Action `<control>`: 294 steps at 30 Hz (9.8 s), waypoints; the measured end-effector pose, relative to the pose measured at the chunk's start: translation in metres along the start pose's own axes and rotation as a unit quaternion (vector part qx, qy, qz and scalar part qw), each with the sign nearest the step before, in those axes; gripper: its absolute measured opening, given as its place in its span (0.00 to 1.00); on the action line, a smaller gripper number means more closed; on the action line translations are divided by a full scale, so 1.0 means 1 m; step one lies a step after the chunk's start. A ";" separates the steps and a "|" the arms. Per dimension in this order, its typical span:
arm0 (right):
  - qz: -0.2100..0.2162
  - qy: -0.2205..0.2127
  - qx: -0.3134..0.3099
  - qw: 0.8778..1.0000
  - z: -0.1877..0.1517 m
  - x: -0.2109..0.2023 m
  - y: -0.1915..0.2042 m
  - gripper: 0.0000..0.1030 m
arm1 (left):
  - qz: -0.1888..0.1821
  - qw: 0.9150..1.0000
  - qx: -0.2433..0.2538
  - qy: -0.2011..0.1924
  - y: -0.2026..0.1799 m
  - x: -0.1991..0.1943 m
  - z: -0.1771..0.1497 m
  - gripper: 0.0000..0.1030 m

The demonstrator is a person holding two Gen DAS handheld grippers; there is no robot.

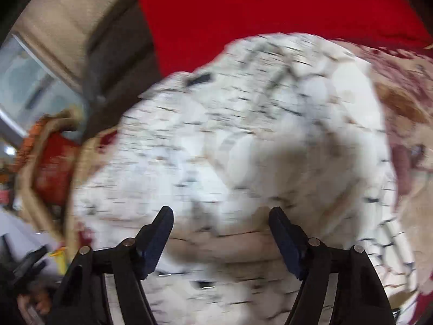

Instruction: Fold large clothes

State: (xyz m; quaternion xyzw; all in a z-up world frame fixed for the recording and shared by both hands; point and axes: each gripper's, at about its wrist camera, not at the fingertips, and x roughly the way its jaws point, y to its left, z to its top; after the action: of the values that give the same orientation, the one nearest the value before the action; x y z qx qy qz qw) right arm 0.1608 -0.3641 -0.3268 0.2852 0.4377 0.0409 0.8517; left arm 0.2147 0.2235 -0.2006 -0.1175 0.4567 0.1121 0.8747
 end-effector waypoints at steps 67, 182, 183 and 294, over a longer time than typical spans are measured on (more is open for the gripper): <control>0.011 -0.178 0.085 0.980 0.014 -0.148 -0.084 0.77 | -0.201 0.912 0.351 -0.074 -0.301 -0.045 -0.041 0.75; 0.101 0.152 0.210 0.960 -0.214 -0.146 -0.205 0.85 | -0.446 0.861 0.008 0.245 0.026 0.146 -0.262 0.92; 0.101 0.154 0.211 0.960 -0.215 -0.145 -0.205 0.84 | -0.457 0.853 -0.001 0.252 0.025 0.149 -0.267 0.92; 0.135 -0.001 0.084 0.987 0.153 -0.041 -0.109 0.98 | -0.356 0.917 0.038 0.175 -0.228 0.197 0.084 0.07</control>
State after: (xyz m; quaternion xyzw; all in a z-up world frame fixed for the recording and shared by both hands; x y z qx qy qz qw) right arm 0.2337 -0.5367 -0.2848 0.4122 0.3961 0.1189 0.8118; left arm 0.4587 0.0506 -0.2926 -0.2566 0.5342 -0.2461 0.7669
